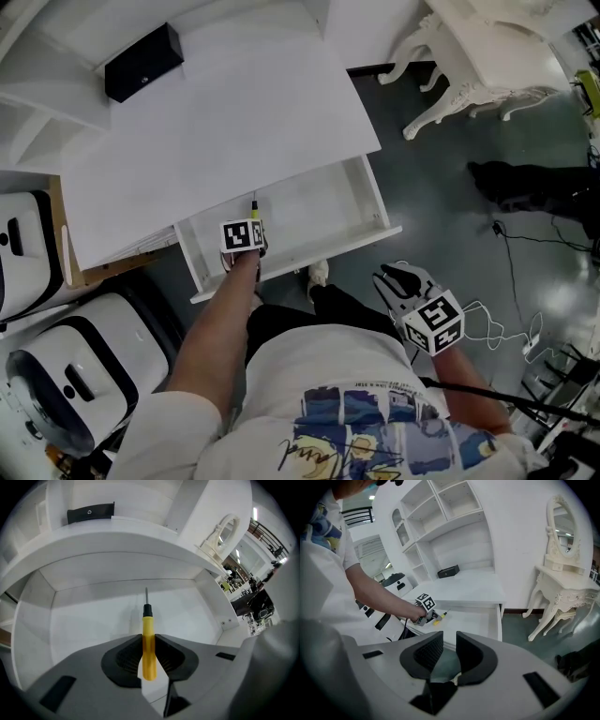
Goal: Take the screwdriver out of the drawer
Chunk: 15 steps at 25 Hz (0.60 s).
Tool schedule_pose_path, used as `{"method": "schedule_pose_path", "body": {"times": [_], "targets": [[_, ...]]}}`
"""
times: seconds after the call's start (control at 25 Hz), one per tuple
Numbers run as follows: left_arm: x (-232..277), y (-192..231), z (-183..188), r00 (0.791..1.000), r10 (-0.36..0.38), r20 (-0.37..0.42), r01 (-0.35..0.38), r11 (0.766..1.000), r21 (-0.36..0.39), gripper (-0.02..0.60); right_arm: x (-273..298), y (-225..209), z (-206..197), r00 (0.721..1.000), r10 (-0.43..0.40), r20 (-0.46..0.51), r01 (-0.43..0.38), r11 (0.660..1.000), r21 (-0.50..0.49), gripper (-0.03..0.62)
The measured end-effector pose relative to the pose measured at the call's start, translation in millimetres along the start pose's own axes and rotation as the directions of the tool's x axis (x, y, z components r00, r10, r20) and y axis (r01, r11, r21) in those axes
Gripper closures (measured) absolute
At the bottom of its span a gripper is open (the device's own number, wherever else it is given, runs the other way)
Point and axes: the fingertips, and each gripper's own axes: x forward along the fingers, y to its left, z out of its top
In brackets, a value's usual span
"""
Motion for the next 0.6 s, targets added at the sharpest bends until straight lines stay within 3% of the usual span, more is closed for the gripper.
{"method": "schedule_pose_path", "body": {"times": [0.36,0.6], "targets": [[-32.1,-7.1,-8.9,0.996,-0.073,-0.051,0.079,0.989,0.125,0.489,19.3,31.3,11.7,0.999,0.024,0.024,-0.024,0.999,-0.021,0.494],[-57.5,-10.3,-22.6,0.988,-0.126,-0.088,0.143,0.965,0.219,0.490,31.4,55.7,15.5,0.999,0.033,0.039,-0.032,0.999,-0.028,0.497]]}}
